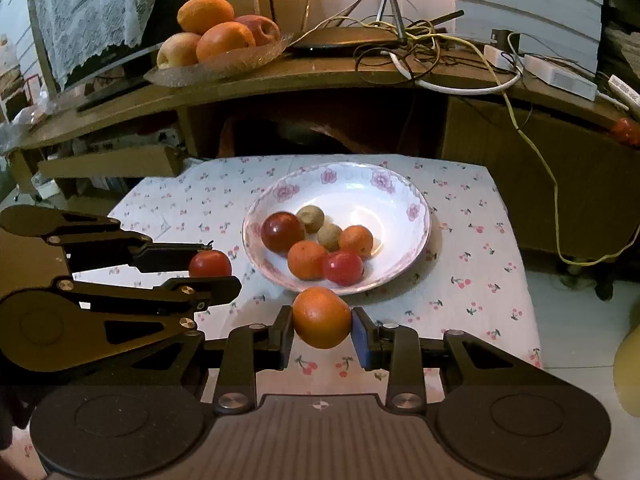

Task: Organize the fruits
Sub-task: 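Carry the orange and tomato over the white plate with both grippers, then lower the orange and tomato into the plate and open both grippers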

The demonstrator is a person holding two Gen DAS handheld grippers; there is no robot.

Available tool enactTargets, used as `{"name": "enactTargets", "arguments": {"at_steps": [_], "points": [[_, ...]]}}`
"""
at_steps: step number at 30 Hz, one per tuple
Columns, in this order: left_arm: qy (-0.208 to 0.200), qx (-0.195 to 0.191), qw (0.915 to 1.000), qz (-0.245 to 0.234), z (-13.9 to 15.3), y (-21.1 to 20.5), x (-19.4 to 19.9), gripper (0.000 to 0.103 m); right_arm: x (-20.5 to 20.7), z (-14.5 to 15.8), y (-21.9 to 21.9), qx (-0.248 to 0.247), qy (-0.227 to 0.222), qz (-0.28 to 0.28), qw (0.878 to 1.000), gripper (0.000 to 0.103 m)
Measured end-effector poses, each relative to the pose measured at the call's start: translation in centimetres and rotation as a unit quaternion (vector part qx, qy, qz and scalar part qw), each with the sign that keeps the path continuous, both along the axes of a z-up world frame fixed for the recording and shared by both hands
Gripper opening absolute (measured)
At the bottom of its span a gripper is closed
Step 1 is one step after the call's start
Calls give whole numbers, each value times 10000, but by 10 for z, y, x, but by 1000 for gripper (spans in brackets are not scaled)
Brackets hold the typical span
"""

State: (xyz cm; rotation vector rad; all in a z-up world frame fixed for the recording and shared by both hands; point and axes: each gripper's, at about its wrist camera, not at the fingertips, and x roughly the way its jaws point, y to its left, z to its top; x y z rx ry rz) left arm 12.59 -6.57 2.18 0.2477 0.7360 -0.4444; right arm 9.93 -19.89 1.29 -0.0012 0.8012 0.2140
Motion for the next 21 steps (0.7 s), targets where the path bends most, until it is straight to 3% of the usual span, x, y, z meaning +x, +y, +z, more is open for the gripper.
{"name": "enactTargets", "arguments": {"at_steps": [7,13,21], "points": [[-83,-90,9999,101,3,0,17,32,15,4,0,69,-88,-140,9998,35],[-57,-403,9990,178,3,-2,40,32,29,3,-5,110,-109,-169,9997,35],[-45,-419,9988,262,-5,-9,68,32,58,-1,-11,-35,-194,-252,9995,35]]}}
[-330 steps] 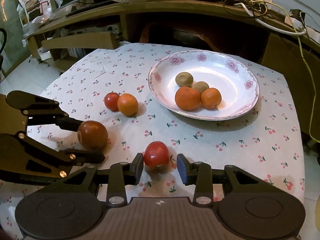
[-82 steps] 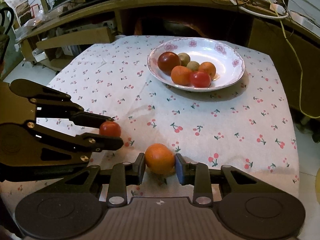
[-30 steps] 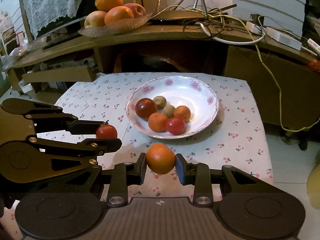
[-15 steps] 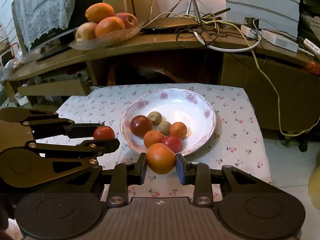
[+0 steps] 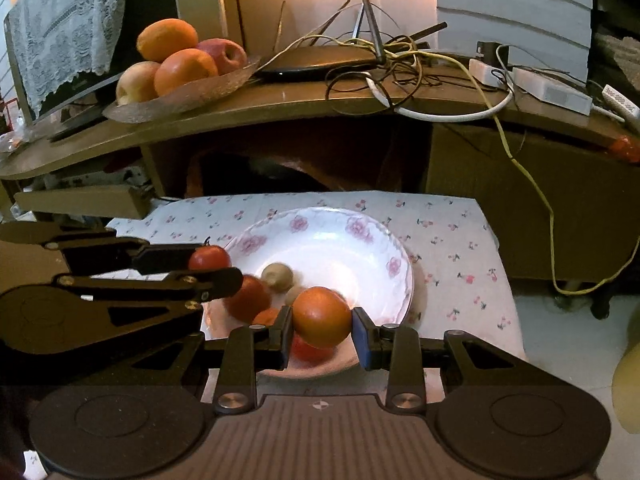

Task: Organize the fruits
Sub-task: 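Lower the orange and tomato into the plate and open both grippers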

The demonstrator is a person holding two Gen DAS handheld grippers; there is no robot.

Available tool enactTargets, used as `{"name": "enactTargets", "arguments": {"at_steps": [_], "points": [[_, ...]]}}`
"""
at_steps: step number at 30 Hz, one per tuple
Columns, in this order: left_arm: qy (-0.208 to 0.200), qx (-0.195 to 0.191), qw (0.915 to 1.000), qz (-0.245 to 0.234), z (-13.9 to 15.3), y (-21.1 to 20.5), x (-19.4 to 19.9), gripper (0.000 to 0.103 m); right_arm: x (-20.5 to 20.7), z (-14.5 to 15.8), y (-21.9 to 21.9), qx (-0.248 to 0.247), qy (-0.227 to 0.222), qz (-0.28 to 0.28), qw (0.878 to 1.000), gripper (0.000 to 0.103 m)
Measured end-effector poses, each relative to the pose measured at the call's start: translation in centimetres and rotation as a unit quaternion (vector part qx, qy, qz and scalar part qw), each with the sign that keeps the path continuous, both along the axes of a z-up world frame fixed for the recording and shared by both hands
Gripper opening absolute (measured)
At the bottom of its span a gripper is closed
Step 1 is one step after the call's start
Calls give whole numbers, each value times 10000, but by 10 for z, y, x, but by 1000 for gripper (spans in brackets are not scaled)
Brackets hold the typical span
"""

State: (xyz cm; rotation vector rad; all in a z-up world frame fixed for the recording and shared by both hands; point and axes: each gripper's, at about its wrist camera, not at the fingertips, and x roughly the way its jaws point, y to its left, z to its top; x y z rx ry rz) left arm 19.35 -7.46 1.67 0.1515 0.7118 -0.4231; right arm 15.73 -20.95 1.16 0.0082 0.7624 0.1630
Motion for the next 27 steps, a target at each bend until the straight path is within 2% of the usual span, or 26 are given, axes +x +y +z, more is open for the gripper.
{"name": "enactTargets", "arguments": {"at_steps": [17,27], "points": [[206,54,9997,87,-26,-9,43,33,45,-22,-4,-264,122,19,9996,34],[303,-58,9994,137,-30,-10,56,33,57,-26,-9,-145,112,78,9998,35]]}}
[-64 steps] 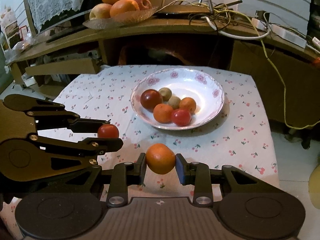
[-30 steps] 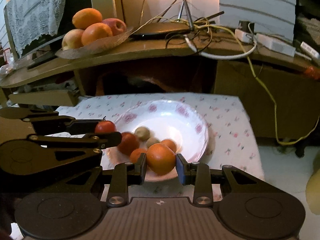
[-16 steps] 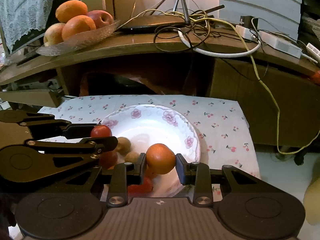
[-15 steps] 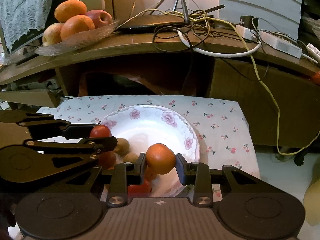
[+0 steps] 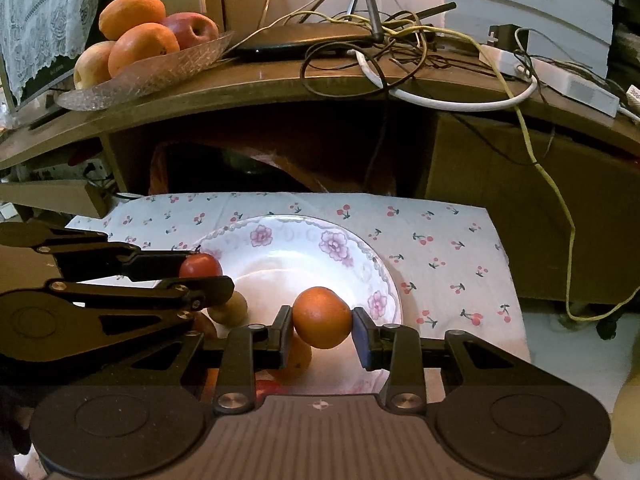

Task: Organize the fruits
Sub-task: 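Lower the orange and tomato into the plate and open both grippers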

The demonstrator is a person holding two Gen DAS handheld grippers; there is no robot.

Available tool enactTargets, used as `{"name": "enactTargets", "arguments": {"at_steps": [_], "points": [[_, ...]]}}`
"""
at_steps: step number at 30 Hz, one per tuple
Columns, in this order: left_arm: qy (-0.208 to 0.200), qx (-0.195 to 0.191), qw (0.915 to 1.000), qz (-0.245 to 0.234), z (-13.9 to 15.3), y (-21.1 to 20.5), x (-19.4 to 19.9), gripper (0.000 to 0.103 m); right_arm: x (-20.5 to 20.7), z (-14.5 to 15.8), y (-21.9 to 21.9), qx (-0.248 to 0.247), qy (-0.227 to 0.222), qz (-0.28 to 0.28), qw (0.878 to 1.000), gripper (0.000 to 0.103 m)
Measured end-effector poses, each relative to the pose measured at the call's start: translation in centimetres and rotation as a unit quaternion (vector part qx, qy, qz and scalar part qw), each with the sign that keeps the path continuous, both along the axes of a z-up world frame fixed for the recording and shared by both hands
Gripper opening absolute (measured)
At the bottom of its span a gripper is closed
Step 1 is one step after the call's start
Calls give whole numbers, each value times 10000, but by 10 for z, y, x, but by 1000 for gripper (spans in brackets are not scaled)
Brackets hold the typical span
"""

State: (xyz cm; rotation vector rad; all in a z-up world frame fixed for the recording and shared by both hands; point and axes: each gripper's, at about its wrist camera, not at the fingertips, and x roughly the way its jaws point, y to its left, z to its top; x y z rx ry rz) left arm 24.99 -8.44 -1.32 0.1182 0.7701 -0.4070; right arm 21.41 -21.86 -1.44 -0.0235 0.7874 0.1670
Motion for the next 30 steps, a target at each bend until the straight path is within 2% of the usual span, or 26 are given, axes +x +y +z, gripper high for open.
{"name": "enactTargets", "arguments": {"at_steps": [15,26,30], "points": [[37,-76,9999,53,-2,2,6,35,5,-2,-2,97,-21,-32,9999,36],[-43,-177,9998,82,4,5,5,36,1,2,-4,154,-181,-75,9997,40],[-100,-196,9997,95,9,6,2,41,0,5,-6,155,-219,-119,9996,41]]}}
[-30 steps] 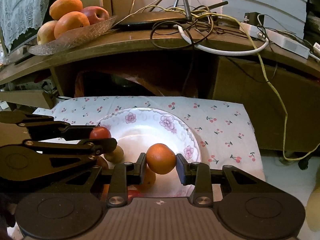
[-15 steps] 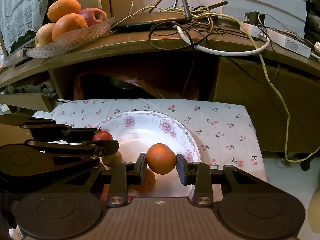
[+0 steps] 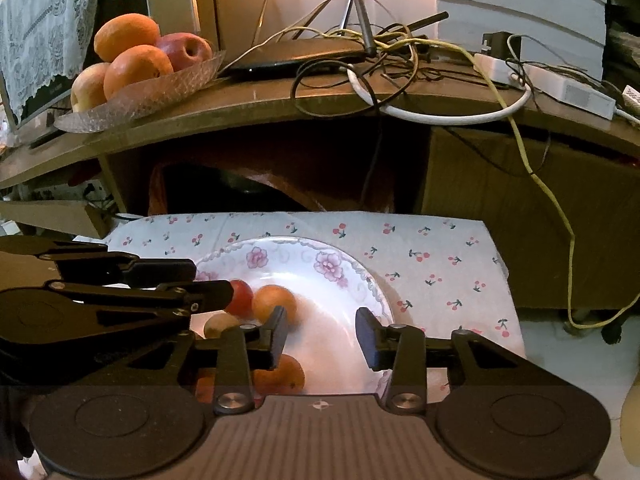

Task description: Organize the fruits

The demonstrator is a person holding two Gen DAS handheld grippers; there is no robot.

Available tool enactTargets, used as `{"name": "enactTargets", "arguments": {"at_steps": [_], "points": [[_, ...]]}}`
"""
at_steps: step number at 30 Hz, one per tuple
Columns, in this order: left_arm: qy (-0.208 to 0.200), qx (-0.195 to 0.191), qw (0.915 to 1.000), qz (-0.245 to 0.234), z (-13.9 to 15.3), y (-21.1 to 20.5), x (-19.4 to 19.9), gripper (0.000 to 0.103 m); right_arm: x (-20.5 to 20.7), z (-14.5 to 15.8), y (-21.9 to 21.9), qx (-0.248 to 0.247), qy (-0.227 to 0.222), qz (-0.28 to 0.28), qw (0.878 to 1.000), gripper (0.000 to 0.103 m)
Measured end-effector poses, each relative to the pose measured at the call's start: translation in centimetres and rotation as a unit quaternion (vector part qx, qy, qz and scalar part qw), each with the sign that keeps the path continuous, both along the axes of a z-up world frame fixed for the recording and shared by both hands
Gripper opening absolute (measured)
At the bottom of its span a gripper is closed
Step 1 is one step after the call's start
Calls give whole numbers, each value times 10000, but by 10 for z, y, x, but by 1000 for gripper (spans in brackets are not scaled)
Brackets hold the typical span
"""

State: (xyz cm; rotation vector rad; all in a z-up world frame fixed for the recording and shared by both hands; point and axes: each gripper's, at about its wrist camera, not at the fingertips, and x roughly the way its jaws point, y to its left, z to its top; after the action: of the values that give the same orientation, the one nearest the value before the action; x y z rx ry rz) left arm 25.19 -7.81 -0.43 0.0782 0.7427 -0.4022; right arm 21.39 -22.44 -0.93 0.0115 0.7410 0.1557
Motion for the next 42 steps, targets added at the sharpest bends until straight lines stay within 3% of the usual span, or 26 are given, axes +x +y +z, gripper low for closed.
{"name": "enactTargets", "arguments": {"at_steps": [8,12,25,33,42], "points": [[-112,119,9999,50,14,4,-21,46,-13,5,-4,-86,27,-136,9999,43],[-142,129,9998,95,20,8,-38,58,-27,11,-5,-76,32,-181,9998,48],[-165,126,9978,630,29,30,-99,81,-92,32,-4,-9,-94,-533,9985,57],[-290,416,9951,850,26,33,-138,99,-133,31,-1,-73,-48,-578,9983,59],[-282,612,9925,1018,24,34,-171,103,-165,31,4,-23,-38,-691,9976,59]]}}
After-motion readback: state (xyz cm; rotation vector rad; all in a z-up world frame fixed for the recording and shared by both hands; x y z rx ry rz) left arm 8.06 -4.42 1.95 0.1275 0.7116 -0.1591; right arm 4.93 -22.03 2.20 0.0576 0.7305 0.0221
